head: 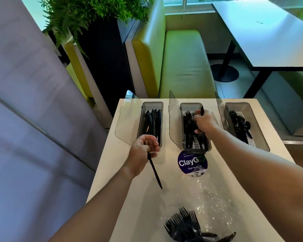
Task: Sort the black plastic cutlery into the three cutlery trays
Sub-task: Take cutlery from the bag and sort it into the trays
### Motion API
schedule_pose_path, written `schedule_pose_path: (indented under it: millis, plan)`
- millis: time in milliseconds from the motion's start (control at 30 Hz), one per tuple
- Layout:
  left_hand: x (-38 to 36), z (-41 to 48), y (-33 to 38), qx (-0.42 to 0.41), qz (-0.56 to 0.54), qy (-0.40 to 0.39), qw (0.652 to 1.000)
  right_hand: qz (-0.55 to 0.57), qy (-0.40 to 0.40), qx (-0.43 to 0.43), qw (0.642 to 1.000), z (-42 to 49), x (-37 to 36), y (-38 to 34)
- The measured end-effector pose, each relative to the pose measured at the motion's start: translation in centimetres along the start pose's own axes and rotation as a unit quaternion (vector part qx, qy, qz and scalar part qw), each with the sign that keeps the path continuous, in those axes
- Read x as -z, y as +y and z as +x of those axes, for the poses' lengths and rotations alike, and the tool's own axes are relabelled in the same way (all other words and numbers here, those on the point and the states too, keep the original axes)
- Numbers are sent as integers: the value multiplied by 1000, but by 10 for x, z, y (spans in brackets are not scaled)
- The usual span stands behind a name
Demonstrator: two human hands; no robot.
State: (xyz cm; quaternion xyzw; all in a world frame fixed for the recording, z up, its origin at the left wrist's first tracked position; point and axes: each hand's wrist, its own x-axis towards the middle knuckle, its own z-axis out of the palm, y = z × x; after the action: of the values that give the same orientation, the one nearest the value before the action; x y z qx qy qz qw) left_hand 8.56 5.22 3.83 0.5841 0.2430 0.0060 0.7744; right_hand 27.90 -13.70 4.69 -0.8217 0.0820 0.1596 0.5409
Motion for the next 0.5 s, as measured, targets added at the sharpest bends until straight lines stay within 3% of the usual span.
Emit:
schedule_pose_path:
  millis: [100, 233, 367, 500]
  plan:
    - [0, 4, 16, -21, -53, 19, 998, 51, -25, 26, 998, -9, -7, -18]
    - [3, 11, 33, -40, -90, 26, 995, 119, -163, 55, 978, -48, -28, -57]
    - [1, 14, 43, -93, -130, 27, 987, 49, -283, 73, 955, -91, -62, -76]
    - [-1, 9, 52, -135, -144, 72, 978, -35, -308, 70, 948, -124, -86, -69]
